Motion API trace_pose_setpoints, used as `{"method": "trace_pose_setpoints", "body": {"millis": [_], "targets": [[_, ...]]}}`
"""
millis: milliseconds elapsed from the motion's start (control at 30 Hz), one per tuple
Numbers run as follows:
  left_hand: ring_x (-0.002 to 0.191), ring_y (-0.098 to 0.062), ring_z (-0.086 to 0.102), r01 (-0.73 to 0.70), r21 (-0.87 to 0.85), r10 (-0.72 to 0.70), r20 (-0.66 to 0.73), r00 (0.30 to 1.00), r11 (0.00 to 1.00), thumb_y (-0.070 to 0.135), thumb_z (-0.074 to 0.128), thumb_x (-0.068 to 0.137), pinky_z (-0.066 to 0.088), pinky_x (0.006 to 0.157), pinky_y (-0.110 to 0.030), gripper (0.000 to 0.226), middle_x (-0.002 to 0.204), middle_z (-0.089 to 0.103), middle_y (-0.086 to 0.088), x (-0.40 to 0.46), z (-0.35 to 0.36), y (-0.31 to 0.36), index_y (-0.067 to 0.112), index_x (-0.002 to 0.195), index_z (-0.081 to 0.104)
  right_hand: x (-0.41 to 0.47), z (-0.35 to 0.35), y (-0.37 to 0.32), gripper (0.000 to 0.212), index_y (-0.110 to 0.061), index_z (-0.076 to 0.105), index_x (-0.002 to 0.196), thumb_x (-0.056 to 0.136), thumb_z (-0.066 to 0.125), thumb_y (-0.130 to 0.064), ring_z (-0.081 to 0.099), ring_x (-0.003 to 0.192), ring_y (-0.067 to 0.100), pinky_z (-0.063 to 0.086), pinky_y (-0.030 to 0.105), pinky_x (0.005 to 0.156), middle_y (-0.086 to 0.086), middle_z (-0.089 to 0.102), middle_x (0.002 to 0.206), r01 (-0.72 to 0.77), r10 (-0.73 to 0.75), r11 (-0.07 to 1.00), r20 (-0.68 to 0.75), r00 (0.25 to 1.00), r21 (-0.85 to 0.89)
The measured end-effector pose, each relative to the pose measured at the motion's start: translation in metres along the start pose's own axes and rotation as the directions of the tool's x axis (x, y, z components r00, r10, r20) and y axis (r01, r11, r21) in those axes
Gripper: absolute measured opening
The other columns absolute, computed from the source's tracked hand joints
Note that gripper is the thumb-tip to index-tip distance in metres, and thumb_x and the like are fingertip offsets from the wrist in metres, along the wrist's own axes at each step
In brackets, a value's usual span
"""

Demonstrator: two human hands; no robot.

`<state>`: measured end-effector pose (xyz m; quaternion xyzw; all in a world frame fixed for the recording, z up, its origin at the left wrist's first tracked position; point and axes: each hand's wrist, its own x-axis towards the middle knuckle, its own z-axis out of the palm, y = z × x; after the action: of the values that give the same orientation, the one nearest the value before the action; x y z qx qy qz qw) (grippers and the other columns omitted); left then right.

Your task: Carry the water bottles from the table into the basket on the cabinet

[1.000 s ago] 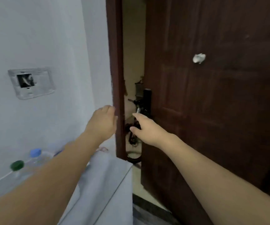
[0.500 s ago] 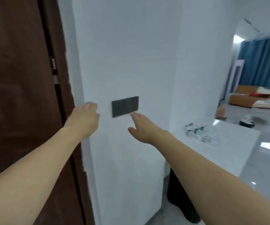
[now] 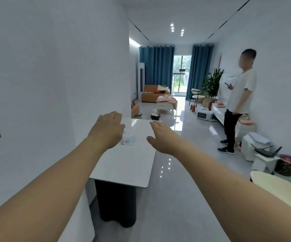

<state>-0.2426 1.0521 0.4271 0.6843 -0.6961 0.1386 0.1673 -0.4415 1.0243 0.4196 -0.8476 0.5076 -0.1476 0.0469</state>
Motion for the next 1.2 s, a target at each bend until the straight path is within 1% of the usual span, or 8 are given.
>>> {"method": "trace_pose_setpoints", "body": {"millis": [100,200,533,633,733,967,1067,1200], "targets": [[0.132,-0.030,0.039,-0.024,0.009,0.024,-0.005,1.000,1.000,0.027,0.036,0.103,0.026,0.110,-0.038,0.046,0.148,0.039,-0.012,0.026,0.018,0.012,0.004,0.143,0.036,0.010,0.004,0.026,0.062,-0.005,0.022,0.151,0.100,0.045,-0.032,0.021,0.147,0.026,0.021,0.037,0.117,0.009,0.021,0.161,-0.030,0.030,0.999,0.002,1.000,-0.009],[0.132,-0.030,0.039,-0.015,0.018,0.015,-0.002,1.000,1.000,0.027,0.036,0.103,0.027,0.110,-0.039,0.046,0.148,0.040,-0.013,0.046,0.029,0.015,0.004,0.143,0.037,0.027,0.008,0.043,0.060,-0.005,0.025,0.150,0.100,0.045,-0.031,0.023,0.146,0.027,0.022,0.037,0.117,0.010,0.024,0.159,-0.031,0.031,1.000,0.020,0.999,0.004],[0.132,-0.029,0.039,-0.011,0.042,0.009,0.042,0.999,0.999,0.028,0.036,0.103,0.026,0.109,-0.039,0.047,0.149,0.039,-0.012,0.114,0.067,0.019,0.005,0.144,0.035,0.096,0.024,0.086,0.064,-0.006,0.017,0.153,0.101,0.042,-0.032,0.014,0.150,0.024,0.014,0.036,0.119,0.009,0.013,0.163,-0.007,0.006,1.000,0.049,0.999,0.020],[0.131,-0.029,0.039,-0.011,0.041,0.008,0.057,0.998,0.999,0.028,0.036,0.103,0.027,0.109,-0.038,0.047,0.149,0.039,-0.011,0.139,0.085,0.013,0.005,0.144,0.036,0.122,0.033,0.097,0.064,-0.006,0.015,0.154,0.101,0.042,-0.032,0.013,0.150,0.024,0.013,0.036,0.120,0.009,0.013,0.163,-0.030,0.026,0.999,0.079,0.997,0.042],[0.129,-0.029,0.041,-0.020,0.019,0.019,0.067,0.998,1.000,0.028,0.037,0.103,0.029,0.107,-0.038,0.046,0.147,0.041,-0.011,0.166,0.106,0.004,0.005,0.143,0.037,0.153,0.041,0.108,0.060,-0.004,0.021,0.151,0.101,0.043,-0.030,0.020,0.147,0.026,0.018,0.035,0.117,0.010,0.022,0.160,-0.045,0.042,0.998,0.073,0.996,0.044],[0.131,-0.030,0.040,-0.012,-0.045,0.016,0.084,0.996,0.999,0.029,0.037,0.103,0.029,0.109,-0.038,0.048,0.150,0.038,-0.011,0.241,0.149,-0.024,0.006,0.145,0.035,0.232,0.056,0.131,0.066,-0.007,0.012,0.155,0.101,0.042,-0.032,0.010,0.151,0.021,0.012,0.035,0.120,0.006,0.010,0.164,-0.080,0.076,0.995,0.079,0.994,0.052],[0.130,-0.030,0.042,-0.013,-0.058,0.018,0.080,0.997,0.998,0.029,0.037,0.103,0.030,0.108,-0.039,0.047,0.148,0.040,-0.010,0.274,0.163,-0.027,0.007,0.144,0.036,0.261,0.054,0.144,0.065,-0.007,0.013,0.155,0.102,0.041,-0.031,0.011,0.151,0.021,0.013,0.034,0.119,0.005,0.012,0.164,-0.088,0.085,0.995,0.071,0.994,0.043],[0.127,-0.030,0.044,-0.030,-0.063,0.035,0.076,0.996,0.998,0.030,0.037,0.103,0.034,0.108,-0.040,0.046,0.146,0.043,-0.010,0.320,0.185,-0.018,0.008,0.143,0.038,0.295,0.051,0.174,0.057,-0.004,0.024,0.150,0.101,0.042,-0.028,0.024,0.145,0.025,0.019,0.035,0.116,0.009,0.028,0.157,-0.110,0.107,0.993,0.064,0.992,0.039]]}}
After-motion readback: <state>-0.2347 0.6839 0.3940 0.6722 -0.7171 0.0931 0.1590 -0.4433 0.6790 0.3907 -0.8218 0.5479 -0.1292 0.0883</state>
